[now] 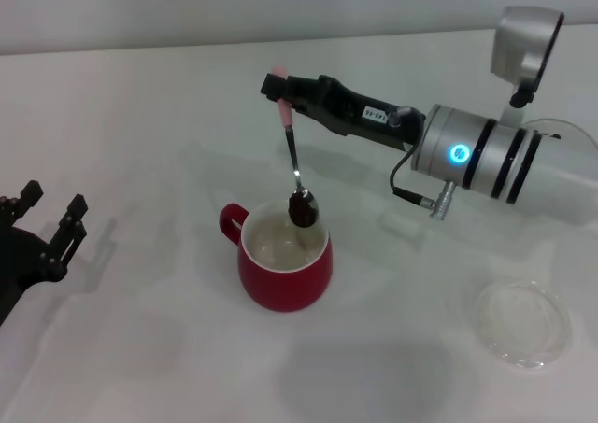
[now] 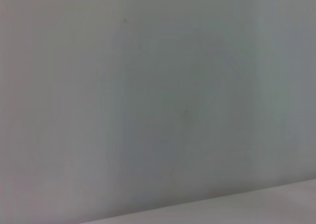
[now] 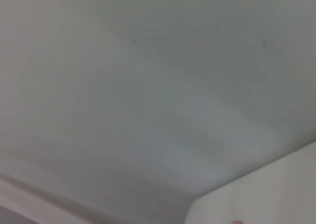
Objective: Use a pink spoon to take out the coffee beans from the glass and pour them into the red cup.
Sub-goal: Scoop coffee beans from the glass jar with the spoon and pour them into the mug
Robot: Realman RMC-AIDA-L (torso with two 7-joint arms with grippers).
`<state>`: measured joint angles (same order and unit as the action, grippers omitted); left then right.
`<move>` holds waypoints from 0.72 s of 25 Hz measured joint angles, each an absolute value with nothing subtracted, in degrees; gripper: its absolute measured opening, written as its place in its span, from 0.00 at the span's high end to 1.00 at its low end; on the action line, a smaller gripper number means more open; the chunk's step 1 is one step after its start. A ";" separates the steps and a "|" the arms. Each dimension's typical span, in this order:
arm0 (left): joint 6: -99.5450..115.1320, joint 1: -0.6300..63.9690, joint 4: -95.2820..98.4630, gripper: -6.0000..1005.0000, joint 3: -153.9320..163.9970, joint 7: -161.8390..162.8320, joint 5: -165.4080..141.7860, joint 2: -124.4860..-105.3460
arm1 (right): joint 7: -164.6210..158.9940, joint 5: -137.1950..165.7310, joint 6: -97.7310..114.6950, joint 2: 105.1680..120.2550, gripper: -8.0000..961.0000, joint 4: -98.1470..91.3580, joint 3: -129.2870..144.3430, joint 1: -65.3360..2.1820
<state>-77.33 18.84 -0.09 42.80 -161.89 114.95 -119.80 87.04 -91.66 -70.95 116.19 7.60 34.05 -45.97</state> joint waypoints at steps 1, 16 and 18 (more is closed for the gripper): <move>-77.34 18.84 -0.09 0.43 42.80 -161.89 114.96 -119.80 | 87.63 -91.66 -70.60 116.20 0.83 7.96 34.07 -46.27; -77.29 18.92 -0.03 0.43 42.80 -161.89 114.96 -119.62 | 97.21 -88.59 -67.57 116.19 0.83 9.50 33.41 -49.72; -77.17 19.10 -0.05 0.43 42.80 -161.89 114.96 -119.62 | 99.07 -87.88 -67.14 116.19 0.83 10.11 33.41 -50.62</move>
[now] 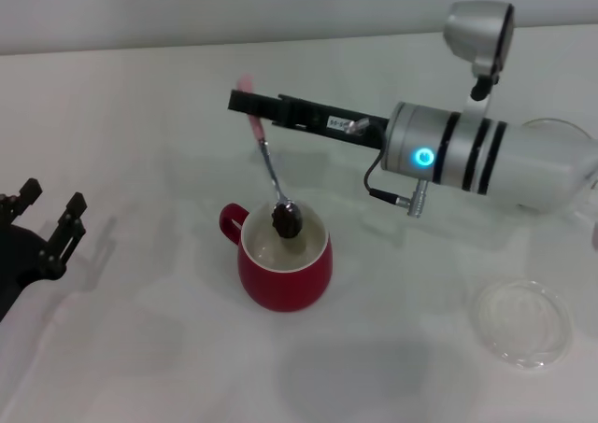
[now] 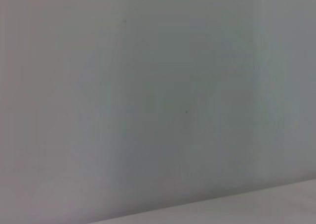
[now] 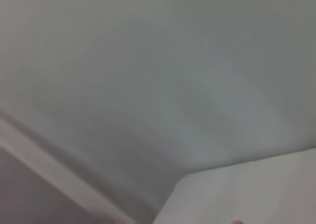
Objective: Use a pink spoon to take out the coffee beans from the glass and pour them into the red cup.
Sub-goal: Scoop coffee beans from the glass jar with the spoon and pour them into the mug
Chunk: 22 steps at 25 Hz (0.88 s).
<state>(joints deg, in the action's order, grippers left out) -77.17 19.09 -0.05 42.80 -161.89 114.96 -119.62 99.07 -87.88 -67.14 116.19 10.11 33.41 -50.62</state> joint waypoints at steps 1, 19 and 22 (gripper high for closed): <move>-77.13 19.19 -0.06 0.43 42.80 -161.89 114.96 -119.62 | 100.21 -87.37 -67.09 116.19 0.83 10.31 33.39 -51.05; -76.69 19.73 -0.09 0.44 42.80 -161.89 115.02 -119.71 | 114.67 -81.18 -69.02 116.19 0.83 6.91 33.78 -53.03; -76.64 19.79 -0.09 0.44 42.80 -161.89 115.10 -119.71 | 113.02 -81.73 -69.05 116.19 0.83 6.75 32.51 -52.13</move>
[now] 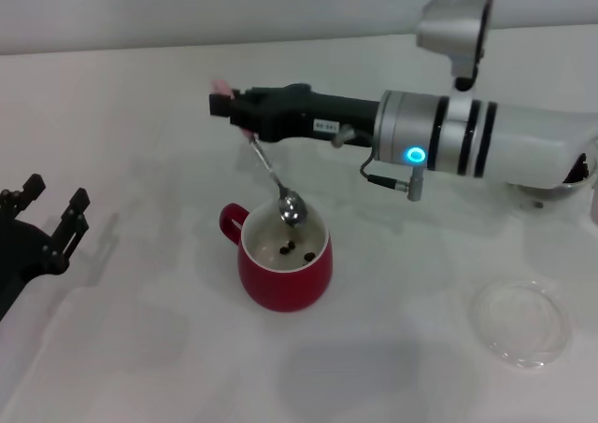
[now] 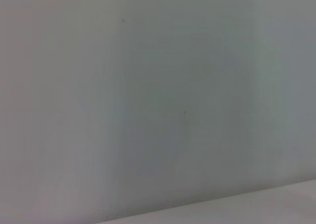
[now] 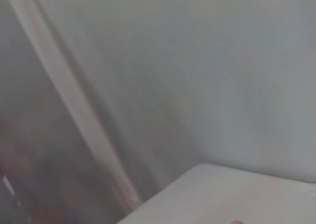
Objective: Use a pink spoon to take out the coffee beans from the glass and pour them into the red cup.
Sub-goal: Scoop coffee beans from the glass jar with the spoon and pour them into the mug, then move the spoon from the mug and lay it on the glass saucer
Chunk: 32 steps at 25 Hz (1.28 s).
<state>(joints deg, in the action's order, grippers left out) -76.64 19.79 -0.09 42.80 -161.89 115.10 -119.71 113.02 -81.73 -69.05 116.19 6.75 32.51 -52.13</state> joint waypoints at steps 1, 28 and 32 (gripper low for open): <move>-76.64 19.82 -0.09 0.44 42.80 -161.89 115.17 -119.71 | 111.63 -81.95 -69.00 116.19 0.83 6.70 31.80 -51.72; -75.93 20.49 1.18 0.44 42.45 -161.89 115.40 -119.44 | 84.98 -82.54 -80.05 115.37 0.83 -7.73 26.62 -35.57; -75.93 20.40 1.67 0.44 42.45 -161.89 115.40 -119.45 | 84.75 -82.54 -83.53 115.17 0.83 -11.11 26.56 -32.10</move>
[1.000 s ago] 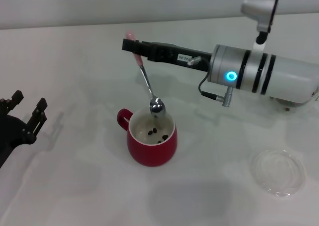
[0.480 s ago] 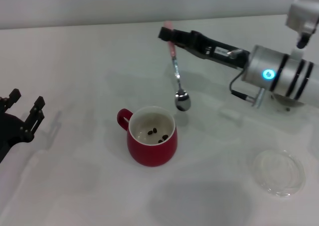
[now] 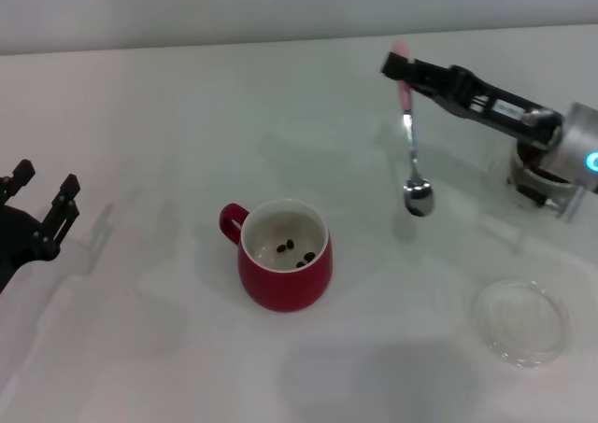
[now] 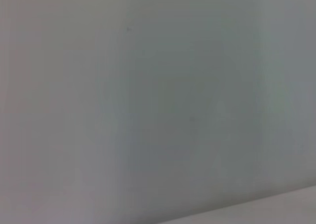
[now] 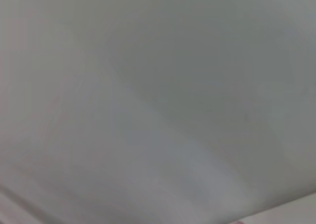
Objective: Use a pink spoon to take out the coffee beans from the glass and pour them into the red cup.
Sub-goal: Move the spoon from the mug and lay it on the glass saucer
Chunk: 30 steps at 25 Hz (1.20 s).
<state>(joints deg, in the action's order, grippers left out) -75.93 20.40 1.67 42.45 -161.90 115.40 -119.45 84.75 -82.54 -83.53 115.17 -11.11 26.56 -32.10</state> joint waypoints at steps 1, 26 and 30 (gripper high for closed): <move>-75.93 20.33 1.79 0.44 42.45 -161.89 115.40 -119.44 | 84.73 -82.53 -84.23 115.15 0.83 -11.89 26.54 -31.32; -76.02 20.36 2.53 0.43 42.45 -161.89 115.40 -119.35 | 92.43 -83.50 -90.43 114.05 0.83 -19.34 25.31 -15.94; -76.01 20.31 2.65 0.43 42.45 -161.89 115.40 -119.35 | 93.78 -83.10 -90.33 114.19 0.83 -19.03 25.44 -14.69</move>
